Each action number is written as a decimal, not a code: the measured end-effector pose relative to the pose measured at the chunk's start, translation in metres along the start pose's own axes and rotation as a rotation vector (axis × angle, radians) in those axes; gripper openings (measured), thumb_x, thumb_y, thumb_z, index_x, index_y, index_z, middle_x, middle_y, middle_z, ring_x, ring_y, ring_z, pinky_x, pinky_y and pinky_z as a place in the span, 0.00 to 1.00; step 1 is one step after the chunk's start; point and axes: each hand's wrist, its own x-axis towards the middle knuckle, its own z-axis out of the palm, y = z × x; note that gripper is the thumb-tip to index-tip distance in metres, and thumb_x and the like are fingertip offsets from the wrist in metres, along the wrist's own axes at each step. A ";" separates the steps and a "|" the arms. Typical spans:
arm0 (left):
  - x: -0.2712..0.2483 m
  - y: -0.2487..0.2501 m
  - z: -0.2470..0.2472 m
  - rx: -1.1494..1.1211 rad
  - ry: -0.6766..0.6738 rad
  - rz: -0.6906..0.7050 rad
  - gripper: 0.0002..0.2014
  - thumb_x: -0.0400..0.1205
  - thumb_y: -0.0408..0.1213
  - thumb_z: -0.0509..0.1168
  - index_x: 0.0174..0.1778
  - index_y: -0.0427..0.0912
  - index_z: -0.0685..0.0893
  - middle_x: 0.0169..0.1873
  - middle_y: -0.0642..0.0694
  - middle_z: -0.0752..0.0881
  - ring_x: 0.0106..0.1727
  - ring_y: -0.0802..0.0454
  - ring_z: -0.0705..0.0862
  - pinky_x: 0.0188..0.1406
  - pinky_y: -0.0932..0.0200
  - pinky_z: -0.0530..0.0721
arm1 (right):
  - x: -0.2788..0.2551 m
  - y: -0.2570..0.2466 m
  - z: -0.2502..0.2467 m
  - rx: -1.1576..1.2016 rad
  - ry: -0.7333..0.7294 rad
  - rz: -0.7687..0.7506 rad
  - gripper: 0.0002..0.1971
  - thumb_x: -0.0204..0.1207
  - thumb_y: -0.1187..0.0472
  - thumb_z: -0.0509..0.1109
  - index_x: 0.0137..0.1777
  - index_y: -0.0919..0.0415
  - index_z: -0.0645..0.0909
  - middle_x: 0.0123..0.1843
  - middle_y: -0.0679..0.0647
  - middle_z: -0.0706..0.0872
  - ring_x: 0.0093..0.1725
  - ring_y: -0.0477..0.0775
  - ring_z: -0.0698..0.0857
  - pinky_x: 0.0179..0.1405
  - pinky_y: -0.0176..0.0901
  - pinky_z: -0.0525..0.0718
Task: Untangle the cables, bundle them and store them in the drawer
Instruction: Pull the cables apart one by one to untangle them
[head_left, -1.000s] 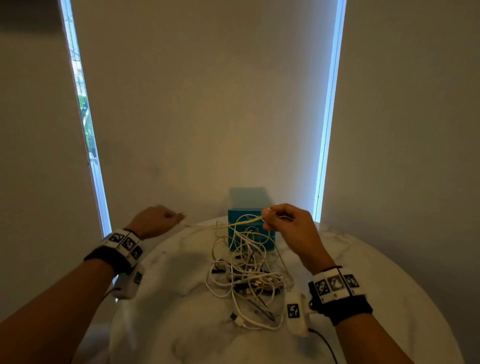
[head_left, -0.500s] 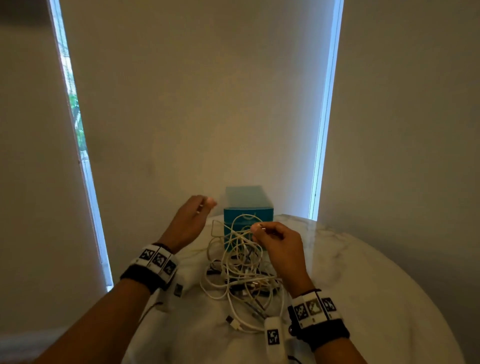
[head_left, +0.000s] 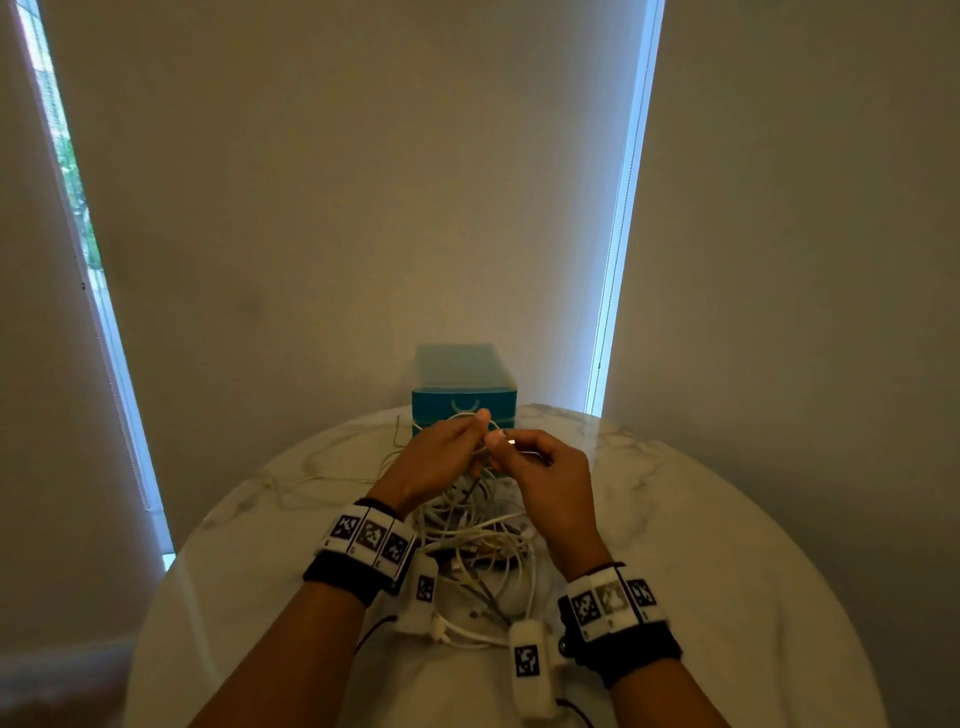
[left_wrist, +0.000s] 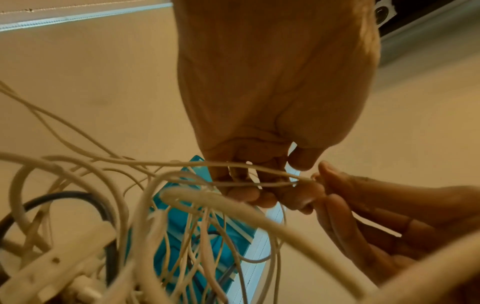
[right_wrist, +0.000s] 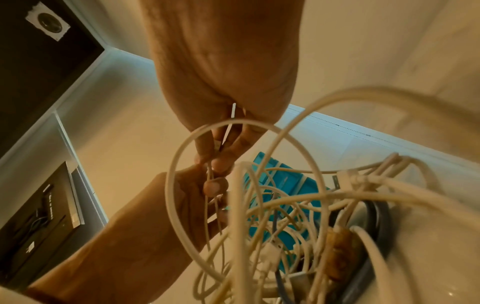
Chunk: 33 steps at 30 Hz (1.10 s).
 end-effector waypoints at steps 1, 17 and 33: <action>0.000 -0.005 0.001 0.008 0.007 0.004 0.26 0.95 0.63 0.50 0.52 0.56 0.91 0.41 0.48 0.93 0.46 0.51 0.91 0.62 0.37 0.89 | 0.000 0.001 0.000 -0.012 -0.010 -0.011 0.08 0.81 0.57 0.81 0.57 0.58 0.95 0.48 0.50 0.97 0.50 0.49 0.96 0.53 0.39 0.93; -0.023 -0.024 -0.014 -0.847 0.269 -0.147 0.39 0.90 0.69 0.38 0.44 0.42 0.82 0.24 0.55 0.64 0.21 0.61 0.59 0.17 0.67 0.59 | 0.001 0.012 -0.010 -0.164 -0.234 0.168 0.09 0.86 0.57 0.76 0.63 0.53 0.93 0.58 0.48 0.96 0.59 0.50 0.94 0.57 0.42 0.93; -0.039 -0.013 -0.011 -0.355 0.248 -0.075 0.11 0.82 0.54 0.78 0.49 0.52 0.97 0.47 0.53 0.96 0.52 0.57 0.94 0.56 0.52 0.90 | 0.005 -0.010 -0.024 0.025 0.242 -0.166 0.10 0.85 0.63 0.78 0.60 0.50 0.96 0.57 0.43 0.96 0.60 0.44 0.93 0.57 0.51 0.94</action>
